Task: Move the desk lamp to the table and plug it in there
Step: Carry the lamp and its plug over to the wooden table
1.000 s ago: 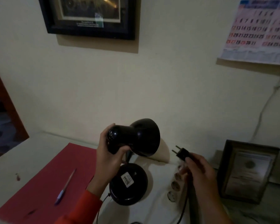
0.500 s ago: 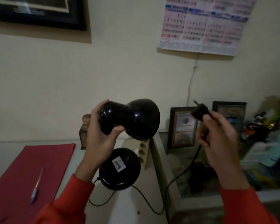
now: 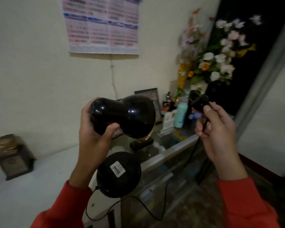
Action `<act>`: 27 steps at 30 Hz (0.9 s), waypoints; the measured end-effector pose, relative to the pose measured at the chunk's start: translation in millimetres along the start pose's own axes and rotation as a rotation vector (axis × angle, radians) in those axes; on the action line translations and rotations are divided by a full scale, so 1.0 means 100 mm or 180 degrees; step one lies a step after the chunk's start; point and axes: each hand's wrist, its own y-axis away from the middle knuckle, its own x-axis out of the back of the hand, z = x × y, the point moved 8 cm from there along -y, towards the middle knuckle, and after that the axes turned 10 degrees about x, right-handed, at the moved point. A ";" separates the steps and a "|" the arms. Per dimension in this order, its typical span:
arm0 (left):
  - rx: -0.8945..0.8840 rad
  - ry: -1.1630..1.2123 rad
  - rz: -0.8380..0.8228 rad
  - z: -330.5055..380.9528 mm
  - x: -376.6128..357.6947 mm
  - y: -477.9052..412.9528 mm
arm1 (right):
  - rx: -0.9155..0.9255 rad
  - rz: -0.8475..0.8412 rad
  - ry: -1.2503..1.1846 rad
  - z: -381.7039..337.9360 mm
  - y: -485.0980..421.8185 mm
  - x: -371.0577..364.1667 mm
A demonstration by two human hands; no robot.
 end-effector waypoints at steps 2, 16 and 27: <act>-0.0039 0.0112 -0.0138 0.16 -0.30 0.11 | 0.0058 0.0147 0.0159 -0.23 0.09 0.37; 0.0036 0.1021 -0.1189 1.59 -2.63 1.73 | 0.0445 0.1087 0.1195 -2.33 1.20 3.10; 0.0259 0.1871 -0.2193 2.79 -4.44 3.36 | 0.0716 0.2123 0.2047 -3.85 2.37 4.95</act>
